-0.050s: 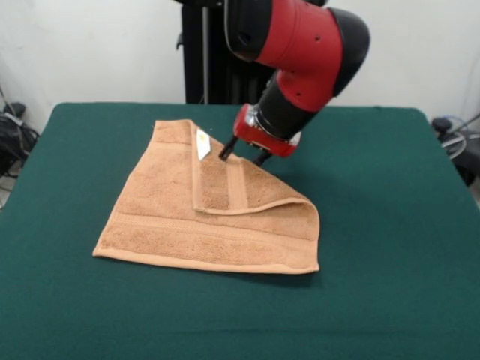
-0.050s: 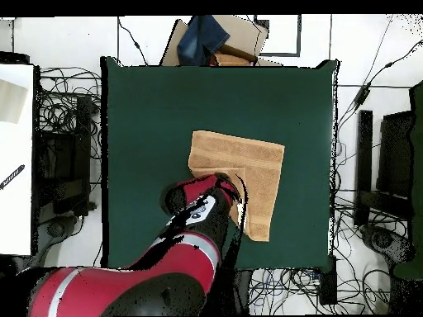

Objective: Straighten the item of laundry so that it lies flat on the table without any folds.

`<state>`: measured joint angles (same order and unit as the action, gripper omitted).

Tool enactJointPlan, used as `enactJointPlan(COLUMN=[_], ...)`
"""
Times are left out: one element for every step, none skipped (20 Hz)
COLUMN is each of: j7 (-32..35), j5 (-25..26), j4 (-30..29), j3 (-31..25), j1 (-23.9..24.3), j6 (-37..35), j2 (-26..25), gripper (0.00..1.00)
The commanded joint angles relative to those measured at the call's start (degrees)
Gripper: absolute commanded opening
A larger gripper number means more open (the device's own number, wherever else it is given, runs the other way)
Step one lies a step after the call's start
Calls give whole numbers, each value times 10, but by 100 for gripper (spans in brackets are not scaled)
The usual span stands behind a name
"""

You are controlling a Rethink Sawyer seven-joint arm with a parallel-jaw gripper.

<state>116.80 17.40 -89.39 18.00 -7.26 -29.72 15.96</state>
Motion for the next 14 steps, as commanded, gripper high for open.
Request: enactJointPlan(j7=[9, 15, 19, 19, 19, 18, 16, 15, 15, 16, 18, 22, 25, 26], j5=[20, 20, 20, 20, 20, 20, 21, 21, 21, 22, 21, 20, 20, 20], j4=[-49, -62, -79, -90, -102, -112, -121, -130, -139, -147, -155, -164, -170, -170], j3=[-57, -54, -49, -44, -40, -35, -32, -29, -26, -24, -21, -20, -18, -17], j1=[-3, -7, -12, -15, -18, -20, -22, -25, -28, -30, -33, -35, -37, -39], j6=[-3, -4, -5, -11, -17, -24, -32, -37, -43, -46, -49, -49, -49, -51], j2=[16, 24, 38, 51, 64, 77, 88, 98, 106, 112, 118, 122, 128, 129], gripper=[100, 100, 100, 100, 100, 100, 100, 100, 100, 100, 100, 100, 100, 100])
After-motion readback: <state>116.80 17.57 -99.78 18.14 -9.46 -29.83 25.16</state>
